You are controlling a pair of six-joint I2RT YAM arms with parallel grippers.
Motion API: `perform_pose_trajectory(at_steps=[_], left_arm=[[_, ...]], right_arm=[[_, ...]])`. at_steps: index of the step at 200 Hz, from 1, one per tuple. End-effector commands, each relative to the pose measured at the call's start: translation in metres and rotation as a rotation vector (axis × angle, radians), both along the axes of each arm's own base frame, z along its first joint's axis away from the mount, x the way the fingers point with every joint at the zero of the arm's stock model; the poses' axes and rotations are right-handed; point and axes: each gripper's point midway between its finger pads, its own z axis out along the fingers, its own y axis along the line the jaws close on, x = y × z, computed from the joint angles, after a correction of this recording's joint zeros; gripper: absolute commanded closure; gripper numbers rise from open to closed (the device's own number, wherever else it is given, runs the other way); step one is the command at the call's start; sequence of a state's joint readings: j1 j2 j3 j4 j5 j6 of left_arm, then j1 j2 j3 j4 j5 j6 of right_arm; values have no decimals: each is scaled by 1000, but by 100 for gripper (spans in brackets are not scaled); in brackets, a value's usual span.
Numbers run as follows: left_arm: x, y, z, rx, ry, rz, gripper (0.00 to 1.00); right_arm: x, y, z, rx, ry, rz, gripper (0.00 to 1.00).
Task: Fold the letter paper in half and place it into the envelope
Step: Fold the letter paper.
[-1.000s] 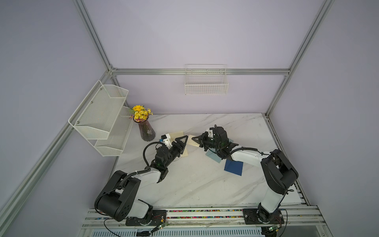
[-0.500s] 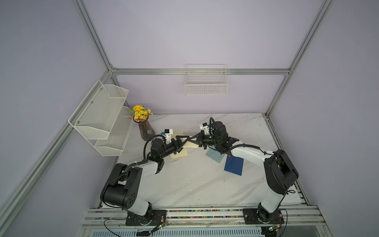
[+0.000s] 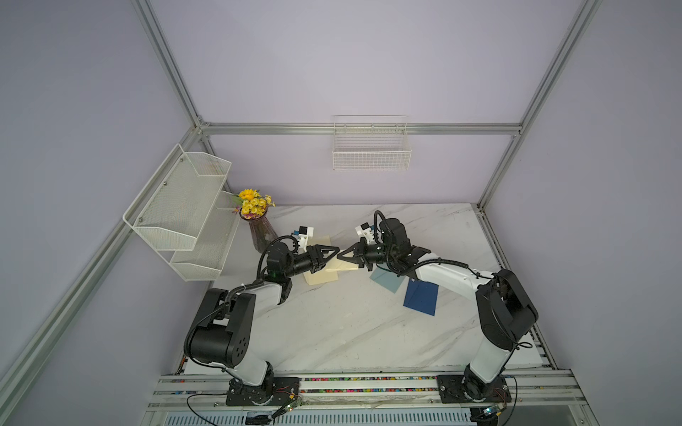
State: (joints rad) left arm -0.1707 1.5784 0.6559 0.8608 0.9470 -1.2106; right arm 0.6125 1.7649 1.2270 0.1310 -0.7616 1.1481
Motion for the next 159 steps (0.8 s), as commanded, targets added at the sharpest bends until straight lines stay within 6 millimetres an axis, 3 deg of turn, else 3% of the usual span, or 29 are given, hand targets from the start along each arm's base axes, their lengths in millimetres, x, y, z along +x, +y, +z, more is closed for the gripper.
perform_pose_trajectory(at_steps=[1,31,42,58,73,88,108,159], left_arm=[[-9,-3,10,-8,-68,-53,76],[-10,-2,10,-12,-62,-59,98],[-8,-2,11,-16,-59,-52,100],[-3,-1,8,-11,-31,-25,100],[4,2,1,0,11,12,100],[13,7,-6,7,57,77,100],[26,19,-9,7,100,189,100],[56,61,-5,-14,154,555,100]], right_arm=[[-1,2,23,30,-47,19,100],[1,2,20,25,-42,15,100],[2,2,19,24,-37,8,99],[4,-1,17,25,-20,-17,76],[10,-3,15,46,7,-59,38],[16,-4,14,75,40,-112,19],[26,-7,8,129,104,-205,14],[51,-4,2,209,196,-396,16]])
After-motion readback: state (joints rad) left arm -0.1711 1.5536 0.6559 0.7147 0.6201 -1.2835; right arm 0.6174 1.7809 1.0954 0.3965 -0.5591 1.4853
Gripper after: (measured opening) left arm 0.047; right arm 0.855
